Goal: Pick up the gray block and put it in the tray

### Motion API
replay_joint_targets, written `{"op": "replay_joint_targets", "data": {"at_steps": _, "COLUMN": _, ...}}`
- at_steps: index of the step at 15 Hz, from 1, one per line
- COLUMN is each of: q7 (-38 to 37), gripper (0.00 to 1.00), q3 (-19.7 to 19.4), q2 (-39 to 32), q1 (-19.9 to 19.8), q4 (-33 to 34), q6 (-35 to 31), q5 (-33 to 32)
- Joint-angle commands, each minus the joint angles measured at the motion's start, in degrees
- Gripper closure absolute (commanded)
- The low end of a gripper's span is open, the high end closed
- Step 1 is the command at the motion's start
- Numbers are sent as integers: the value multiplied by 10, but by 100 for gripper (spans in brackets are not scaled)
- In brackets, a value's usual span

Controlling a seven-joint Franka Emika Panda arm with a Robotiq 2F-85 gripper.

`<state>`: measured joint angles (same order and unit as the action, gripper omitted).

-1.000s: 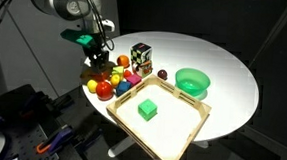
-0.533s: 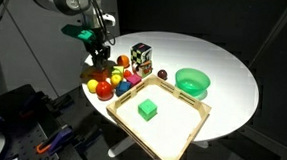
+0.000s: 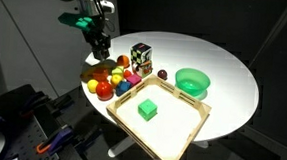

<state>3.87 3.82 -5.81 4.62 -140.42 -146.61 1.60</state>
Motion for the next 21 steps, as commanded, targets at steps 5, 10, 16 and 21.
{"op": "replay_joint_targets", "data": {"at_steps": 5, "q7": 22, "gripper": 73, "q3": -18, "q2": 46, "q1": -28, "q4": -29, "q6": 24, "q5": 9}}
{"op": "replay_joint_targets", "data": {"at_steps": 10, "q7": 36, "gripper": 73, "q3": -41, "q2": 57, "q1": -54, "q4": -49, "q6": 21, "q5": 10}}
{"op": "replay_joint_targets", "data": {"at_steps": 16, "q7": 55, "gripper": 73, "q3": -68, "q2": 56, "q1": -82, "q4": -60, "q6": 21, "q5": 14}}
{"op": "replay_joint_targets", "data": {"at_steps": 21, "q7": 50, "gripper": 73, "q3": -95, "q2": 50, "q1": -107, "q4": -58, "q6": 21, "q5": 6}}
